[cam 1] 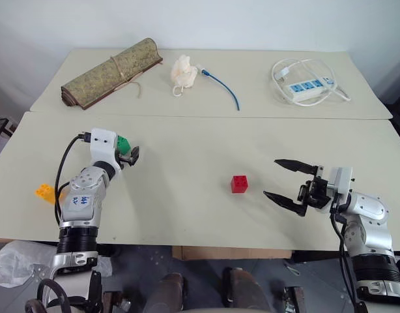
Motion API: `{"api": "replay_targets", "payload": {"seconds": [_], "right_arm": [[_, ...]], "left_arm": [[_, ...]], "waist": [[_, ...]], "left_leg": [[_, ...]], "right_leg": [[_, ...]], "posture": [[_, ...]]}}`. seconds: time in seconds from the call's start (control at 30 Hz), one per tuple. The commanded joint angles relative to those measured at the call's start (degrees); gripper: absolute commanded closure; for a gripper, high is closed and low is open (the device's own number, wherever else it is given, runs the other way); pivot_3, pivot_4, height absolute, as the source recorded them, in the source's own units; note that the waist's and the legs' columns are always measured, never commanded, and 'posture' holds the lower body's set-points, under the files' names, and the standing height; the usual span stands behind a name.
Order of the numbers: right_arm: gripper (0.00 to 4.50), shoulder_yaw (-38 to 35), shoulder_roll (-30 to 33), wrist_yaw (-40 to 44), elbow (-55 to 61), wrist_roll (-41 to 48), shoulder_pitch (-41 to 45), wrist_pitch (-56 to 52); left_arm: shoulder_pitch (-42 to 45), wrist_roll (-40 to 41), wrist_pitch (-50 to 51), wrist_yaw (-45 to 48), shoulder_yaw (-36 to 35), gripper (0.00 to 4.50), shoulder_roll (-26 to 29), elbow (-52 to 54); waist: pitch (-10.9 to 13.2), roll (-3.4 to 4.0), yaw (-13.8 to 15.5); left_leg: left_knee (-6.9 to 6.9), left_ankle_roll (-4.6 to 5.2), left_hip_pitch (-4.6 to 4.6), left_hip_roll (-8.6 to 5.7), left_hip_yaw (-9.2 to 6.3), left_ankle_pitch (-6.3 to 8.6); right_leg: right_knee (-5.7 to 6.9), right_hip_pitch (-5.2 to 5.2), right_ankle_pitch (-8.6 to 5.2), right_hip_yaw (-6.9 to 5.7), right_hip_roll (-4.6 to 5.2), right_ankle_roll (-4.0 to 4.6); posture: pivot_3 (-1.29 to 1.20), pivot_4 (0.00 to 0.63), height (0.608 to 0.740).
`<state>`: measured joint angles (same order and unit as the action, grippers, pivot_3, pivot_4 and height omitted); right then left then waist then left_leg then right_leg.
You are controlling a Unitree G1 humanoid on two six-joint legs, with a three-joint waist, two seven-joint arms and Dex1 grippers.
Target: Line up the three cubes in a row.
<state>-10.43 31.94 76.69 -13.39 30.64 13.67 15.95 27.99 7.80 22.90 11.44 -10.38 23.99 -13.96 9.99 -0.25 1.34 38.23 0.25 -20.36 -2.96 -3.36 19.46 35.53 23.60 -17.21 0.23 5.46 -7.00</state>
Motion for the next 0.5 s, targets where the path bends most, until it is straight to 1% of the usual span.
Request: {"api": "replay_targets", "payload": {"seconds": [0.03,0.2,0.27,0.4,0.5], "right_arm": [[0.00,-0.75,0.01,-0.59,2.13,0.28,-0.89,0.61],[0.00,-0.82,0.11,-0.95,2.14,0.33,-1.09,0.82],[0.00,-0.73,-0.06,-1.09,2.26,0.29,-1.36,0.97],[0.00,-0.64,-0.22,-1.32,2.26,0.23,-1.62,1.30],[0.00,-0.80,-0.28,-1.52,1.90,0.10,-1.69,1.75]], "left_arm": [[2.13,-0.26,-4.34,2.85,0.21,0.86,1.22,-2.30],[1.80,-0.43,-6.02,4.30,-0.04,2.38,1.89,-3.25],[1.07,0.78,-6.94,6.35,-0.72,2.98,2.31,-2.28],[-1.55,4.09,-7.23,12.62,-1.64,3.02,4.01,2.19],[-4.13,8.03,-6.51,21.17,-1.91,3.02,7.37,6.27]], "waist": [[0.00,0.00,0.03],[0.00,0.00,-0.18],[0.00,0.00,-0.17],[0.00,0.00,-0.20],[0.00,0.00,-0.27]], "left_leg": [[0.00,0.00,-0.01,0.00,-0.01,0.00],[-0.02,0.00,-0.01,0.00,-0.01,0.00],[-0.02,0.00,-0.01,0.02,-0.01,0.00],[-0.03,0.00,-0.01,0.01,-0.01,0.00],[-0.06,0.00,-0.01,0.04,-0.01,0.00]], "right_leg": [[0.00,0.00,0.00,-0.02,0.00,0.00],[0.00,0.01,0.00,0.00,0.01,0.00],[0.00,0.02,0.00,-0.01,-0.01,0.00],[0.01,0.02,0.00,0.01,0.01,0.00],[0.01,0.02,0.00,0.01,0.01,0.00]], "posture": [[0.00,0.150,0.740],[0.00,0.150,0.740],[0.00,0.150,0.740],[0.00,0.150,0.740],[0.00,0.150,0.740]]}}
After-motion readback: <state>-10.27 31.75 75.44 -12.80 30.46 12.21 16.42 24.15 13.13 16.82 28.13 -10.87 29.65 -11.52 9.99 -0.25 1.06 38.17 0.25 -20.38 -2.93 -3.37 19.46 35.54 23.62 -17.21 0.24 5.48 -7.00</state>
